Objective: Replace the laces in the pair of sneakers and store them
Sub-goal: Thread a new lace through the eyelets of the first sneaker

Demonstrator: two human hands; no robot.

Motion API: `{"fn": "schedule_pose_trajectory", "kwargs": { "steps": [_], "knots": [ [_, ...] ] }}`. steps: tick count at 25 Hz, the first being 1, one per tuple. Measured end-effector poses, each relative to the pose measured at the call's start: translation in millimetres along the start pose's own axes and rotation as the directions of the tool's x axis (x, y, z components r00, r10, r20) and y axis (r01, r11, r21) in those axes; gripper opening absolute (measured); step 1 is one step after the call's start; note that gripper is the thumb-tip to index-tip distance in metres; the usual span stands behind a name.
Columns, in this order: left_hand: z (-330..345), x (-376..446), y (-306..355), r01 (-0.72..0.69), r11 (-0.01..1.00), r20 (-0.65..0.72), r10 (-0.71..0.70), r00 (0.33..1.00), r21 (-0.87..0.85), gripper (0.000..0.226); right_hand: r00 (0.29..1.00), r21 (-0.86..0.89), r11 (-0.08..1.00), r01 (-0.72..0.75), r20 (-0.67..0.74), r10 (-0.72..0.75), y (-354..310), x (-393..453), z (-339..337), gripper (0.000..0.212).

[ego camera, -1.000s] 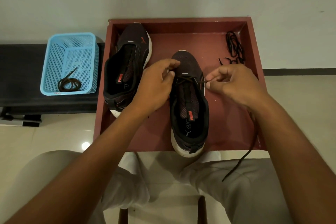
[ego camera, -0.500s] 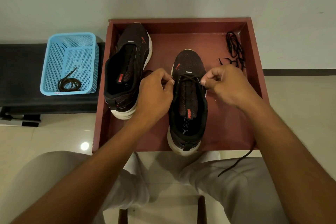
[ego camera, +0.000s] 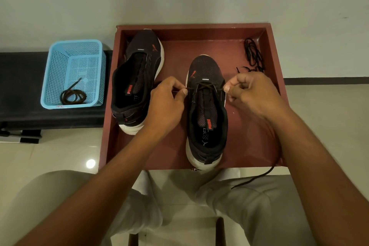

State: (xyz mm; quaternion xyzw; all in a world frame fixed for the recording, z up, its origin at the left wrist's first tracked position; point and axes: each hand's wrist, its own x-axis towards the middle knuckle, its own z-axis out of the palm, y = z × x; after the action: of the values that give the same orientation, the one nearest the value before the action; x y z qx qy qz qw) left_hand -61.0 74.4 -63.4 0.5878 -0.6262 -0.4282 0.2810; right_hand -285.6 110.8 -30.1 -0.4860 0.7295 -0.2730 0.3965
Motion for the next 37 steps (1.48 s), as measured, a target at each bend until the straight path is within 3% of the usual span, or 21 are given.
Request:
{"fn": "schedule_pose_trajectory", "kwargs": {
  "steps": [4,7,12,15,17,20,24,37],
  "knots": [
    [-1,0,9,-0.02,1.0,0.011,0.02,1.0,0.019,0.006,0.998,0.165,0.986,-0.016,0.061,0.006,-5,-1,-13,0.008],
    [-1,2,21,-0.056,0.996,-0.007,0.057,0.998,0.063,0.013,0.99,0.296,0.955,-0.035,0.143,-0.008,-8,-1,-23,0.014],
    [12,6,36,-0.293,0.943,0.032,0.292,0.956,0.159,0.024,0.968,0.556,0.828,-0.072,0.239,-0.076,-19,-9,-36,0.026],
    [20,4,33,-0.322,0.93,0.085,0.312,0.946,0.178,0.025,0.949,0.59,0.806,-0.043,0.276,-0.151,-25,-12,-42,0.034],
    [22,5,30,-0.317,0.928,0.09,0.305,0.948,0.193,0.027,0.959,0.528,0.848,0.056,0.207,-0.192,-29,-13,-38,0.032],
    [25,6,32,-0.289,0.931,0.1,0.273,0.957,0.224,0.03,0.979,0.362,0.911,0.197,-0.021,-0.203,-38,-11,-27,0.022],
    [29,1,35,-0.276,0.935,0.118,0.255,0.96,0.223,0.032,0.931,0.241,0.916,0.32,-0.261,-0.256,-61,-14,-26,0.002],
    [36,-7,32,-0.287,0.937,0.098,0.272,0.957,0.197,0.034,0.771,0.085,0.849,0.521,-0.474,-0.426,-133,-51,-39,0.021]
  ]
}}
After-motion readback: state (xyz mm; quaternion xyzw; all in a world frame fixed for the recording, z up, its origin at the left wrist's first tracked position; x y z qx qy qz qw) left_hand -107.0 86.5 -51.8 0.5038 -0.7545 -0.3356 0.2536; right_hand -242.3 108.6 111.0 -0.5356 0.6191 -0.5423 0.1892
